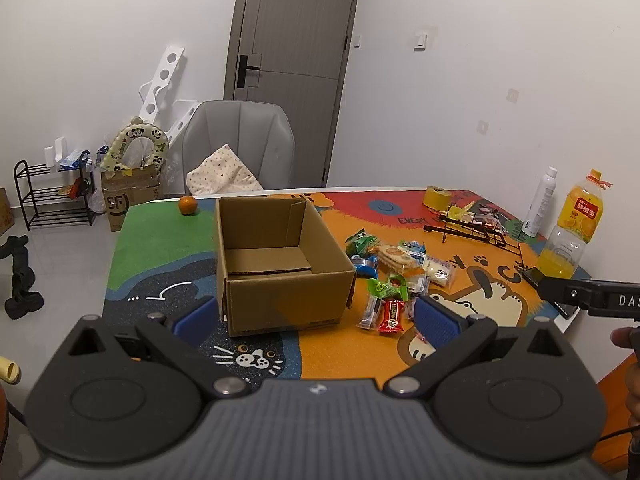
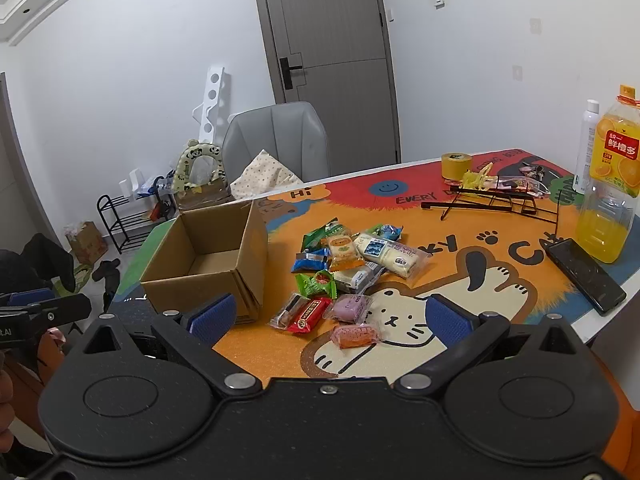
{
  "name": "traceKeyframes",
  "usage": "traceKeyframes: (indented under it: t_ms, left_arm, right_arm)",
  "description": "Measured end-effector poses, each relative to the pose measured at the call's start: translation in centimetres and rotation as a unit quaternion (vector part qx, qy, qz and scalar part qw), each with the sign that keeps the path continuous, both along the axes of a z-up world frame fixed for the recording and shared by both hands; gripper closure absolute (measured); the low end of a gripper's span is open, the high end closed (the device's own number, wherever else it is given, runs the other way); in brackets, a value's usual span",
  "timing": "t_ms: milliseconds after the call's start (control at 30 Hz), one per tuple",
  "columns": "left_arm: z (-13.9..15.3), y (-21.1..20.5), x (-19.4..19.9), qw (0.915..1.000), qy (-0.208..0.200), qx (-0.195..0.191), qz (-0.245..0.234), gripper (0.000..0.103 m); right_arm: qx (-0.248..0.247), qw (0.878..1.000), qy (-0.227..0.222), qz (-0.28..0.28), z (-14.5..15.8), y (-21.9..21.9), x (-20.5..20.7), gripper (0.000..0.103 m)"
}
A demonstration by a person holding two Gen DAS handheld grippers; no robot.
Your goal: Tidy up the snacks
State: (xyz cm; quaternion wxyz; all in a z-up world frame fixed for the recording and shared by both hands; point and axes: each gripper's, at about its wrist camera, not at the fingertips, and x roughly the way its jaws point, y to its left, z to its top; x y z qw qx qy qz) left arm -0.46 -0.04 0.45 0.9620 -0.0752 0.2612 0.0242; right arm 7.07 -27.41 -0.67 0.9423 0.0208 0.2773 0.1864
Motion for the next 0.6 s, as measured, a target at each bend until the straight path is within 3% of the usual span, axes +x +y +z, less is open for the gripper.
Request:
traceKeyframes:
  t_ms: [600]
  left_arm:
    - [0.74, 0.40, -0.34, 1.0000, -0.003, 0.000, 0.002, 0.000]
  right_arm:
    - [0.001, 1.000, -0.001, -0.004, -0.20, -0.12, 0.14, 0.000]
